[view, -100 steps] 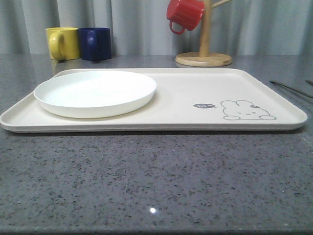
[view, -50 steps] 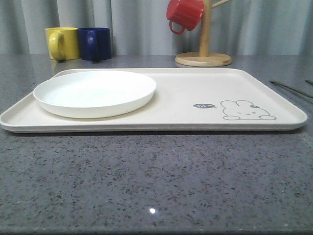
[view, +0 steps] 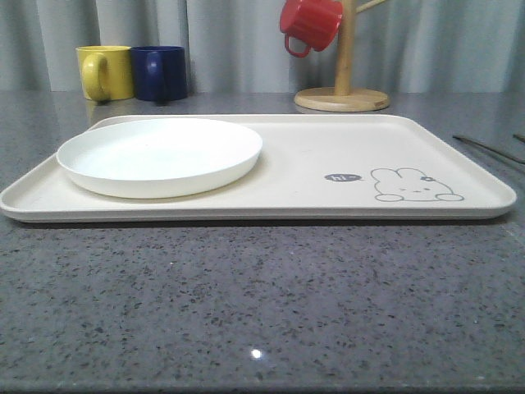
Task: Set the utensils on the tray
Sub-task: 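Move the right gripper down over the silver fork, then grasp the fork with the right gripper and carry it over the tray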
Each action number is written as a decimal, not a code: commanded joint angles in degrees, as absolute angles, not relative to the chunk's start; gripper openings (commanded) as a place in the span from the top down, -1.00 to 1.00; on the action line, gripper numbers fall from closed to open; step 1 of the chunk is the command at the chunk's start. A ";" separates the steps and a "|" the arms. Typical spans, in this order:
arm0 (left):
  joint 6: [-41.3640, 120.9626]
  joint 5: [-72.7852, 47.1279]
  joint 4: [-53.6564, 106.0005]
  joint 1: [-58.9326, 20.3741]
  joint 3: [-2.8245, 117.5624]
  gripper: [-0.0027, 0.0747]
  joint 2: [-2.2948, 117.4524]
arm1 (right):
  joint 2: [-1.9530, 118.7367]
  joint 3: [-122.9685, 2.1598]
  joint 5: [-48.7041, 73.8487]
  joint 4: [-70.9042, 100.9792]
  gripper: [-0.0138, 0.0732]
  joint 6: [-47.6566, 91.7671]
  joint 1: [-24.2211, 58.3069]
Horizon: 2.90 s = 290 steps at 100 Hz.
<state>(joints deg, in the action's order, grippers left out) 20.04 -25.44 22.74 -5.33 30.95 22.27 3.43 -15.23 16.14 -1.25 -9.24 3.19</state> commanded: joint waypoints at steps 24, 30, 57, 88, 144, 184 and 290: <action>20.06 -21.58 23.48 -5.18 32.56 0.98 22.70 | 27.28 -41.52 45.80 -1.05 0.84 -8.90 2.76; 20.06 -21.58 23.48 -5.18 32.56 0.98 22.70 | 30.82 -43.85 46.08 -1.05 0.84 -8.90 2.76; 20.06 -21.58 23.48 -5.18 32.56 0.98 22.70 | 41.43 -45.92 41.38 -1.05 0.84 -8.90 2.76; 20.06 -21.58 23.48 -5.18 32.56 0.98 22.70 | 44.87 -45.92 44.85 -1.05 -0.13 -7.38 2.76; 20.06 -21.58 23.48 -5.18 32.56 0.98 22.70 | 67.15 -58.87 44.45 2.60 -0.29 0.00 2.76; 20.06 -21.58 23.48 -5.18 32.56 0.98 22.70 | 85.24 -69.94 46.40 1.95 -0.29 2.68 6.08; 20.06 -21.58 23.48 -5.18 32.56 0.98 22.70 | 90.02 -77.37 51.08 1.77 0.79 -1.54 6.73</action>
<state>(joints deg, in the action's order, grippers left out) 20.04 -25.51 22.74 -5.33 30.95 22.27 94.64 -73.41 50.83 2.28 0.00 6.14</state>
